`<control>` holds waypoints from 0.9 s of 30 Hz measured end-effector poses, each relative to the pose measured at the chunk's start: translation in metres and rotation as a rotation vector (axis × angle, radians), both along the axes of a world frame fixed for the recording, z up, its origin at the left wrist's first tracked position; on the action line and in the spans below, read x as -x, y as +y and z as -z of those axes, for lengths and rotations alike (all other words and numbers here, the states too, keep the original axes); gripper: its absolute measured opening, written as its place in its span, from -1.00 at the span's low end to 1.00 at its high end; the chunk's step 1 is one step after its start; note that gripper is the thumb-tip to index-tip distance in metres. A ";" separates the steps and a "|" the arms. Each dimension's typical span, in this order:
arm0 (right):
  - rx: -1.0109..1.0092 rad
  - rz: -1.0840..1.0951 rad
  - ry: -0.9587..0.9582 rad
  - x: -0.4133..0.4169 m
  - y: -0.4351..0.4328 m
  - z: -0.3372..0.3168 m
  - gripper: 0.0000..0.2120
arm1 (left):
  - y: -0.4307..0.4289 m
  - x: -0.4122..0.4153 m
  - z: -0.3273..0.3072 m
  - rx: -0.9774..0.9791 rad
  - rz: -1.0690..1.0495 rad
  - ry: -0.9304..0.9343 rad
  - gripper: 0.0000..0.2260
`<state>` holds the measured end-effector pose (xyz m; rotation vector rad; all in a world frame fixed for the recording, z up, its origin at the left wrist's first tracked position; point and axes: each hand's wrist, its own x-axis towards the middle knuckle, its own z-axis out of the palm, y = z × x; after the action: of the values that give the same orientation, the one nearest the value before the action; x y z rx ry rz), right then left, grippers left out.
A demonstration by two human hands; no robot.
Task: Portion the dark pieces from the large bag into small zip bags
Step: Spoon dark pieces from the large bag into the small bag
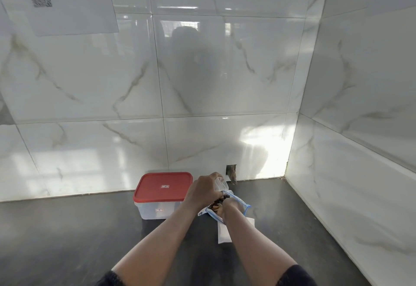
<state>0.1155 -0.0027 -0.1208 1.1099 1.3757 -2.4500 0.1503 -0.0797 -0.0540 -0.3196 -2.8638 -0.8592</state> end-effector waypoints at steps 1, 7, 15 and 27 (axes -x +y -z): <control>0.084 0.052 0.039 -0.002 -0.001 0.000 -0.61 | 0.001 0.001 -0.001 0.002 0.002 0.010 -0.60; 0.053 0.160 -0.007 -0.012 0.001 -0.015 -0.60 | -0.001 0.004 0.001 0.009 -0.024 0.024 -0.60; -0.230 0.001 0.042 -0.009 0.008 -0.014 -0.72 | 0.010 0.007 0.006 -0.064 -0.102 0.032 -0.61; -0.754 -0.226 0.004 -0.050 0.042 -0.067 -0.75 | 0.008 0.009 0.015 -0.304 -0.115 0.021 -0.39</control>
<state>0.1657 0.0393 -0.0534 0.9649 2.3661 -1.7956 0.1411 -0.0712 -0.0687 -0.1263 -2.6467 -1.2351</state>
